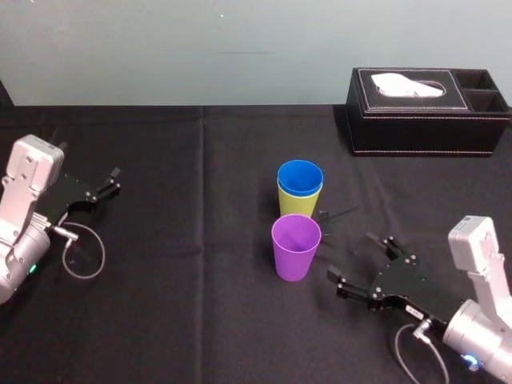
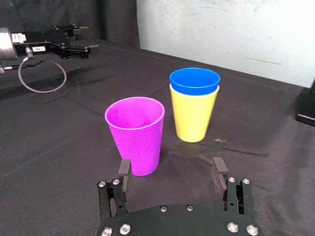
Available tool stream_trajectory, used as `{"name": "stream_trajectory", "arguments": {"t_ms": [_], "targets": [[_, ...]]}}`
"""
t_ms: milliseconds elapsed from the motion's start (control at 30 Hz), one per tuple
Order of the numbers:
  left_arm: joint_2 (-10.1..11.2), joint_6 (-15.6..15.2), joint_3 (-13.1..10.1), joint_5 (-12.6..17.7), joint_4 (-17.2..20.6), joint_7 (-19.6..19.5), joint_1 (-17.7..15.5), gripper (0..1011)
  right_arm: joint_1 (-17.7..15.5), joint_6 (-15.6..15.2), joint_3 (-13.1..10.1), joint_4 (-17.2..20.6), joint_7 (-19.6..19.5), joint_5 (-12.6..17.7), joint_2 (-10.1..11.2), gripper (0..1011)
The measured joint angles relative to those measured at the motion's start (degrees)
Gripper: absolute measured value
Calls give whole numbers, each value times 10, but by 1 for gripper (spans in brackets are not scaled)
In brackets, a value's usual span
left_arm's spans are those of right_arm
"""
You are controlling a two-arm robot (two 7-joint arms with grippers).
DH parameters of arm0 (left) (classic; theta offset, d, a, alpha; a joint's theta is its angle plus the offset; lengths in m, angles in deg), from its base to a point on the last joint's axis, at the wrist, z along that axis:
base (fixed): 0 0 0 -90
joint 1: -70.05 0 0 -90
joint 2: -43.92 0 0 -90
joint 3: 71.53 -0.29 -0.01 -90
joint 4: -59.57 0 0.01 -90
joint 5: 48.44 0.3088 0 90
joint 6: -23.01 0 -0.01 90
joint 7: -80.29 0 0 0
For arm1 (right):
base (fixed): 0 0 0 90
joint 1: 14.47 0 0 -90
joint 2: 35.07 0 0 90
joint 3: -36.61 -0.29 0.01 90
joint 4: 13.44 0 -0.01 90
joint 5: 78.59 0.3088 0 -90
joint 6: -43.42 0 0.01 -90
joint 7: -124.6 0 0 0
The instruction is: Stack the three plastic cups sequentially using one hand.
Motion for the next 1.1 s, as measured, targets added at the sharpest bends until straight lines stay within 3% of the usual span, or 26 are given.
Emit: {"name": "stream_trajectory", "arguments": {"t_ms": [400, 1100], "targets": [[0, 0, 0, 0, 0, 0, 0, 1012, 34, 4, 32, -35, 14, -13, -27, 1003], [0, 0, 0, 0, 0, 0, 0, 1011, 87, 2, 61, -71, 13, -27, -61, 1003]]}}
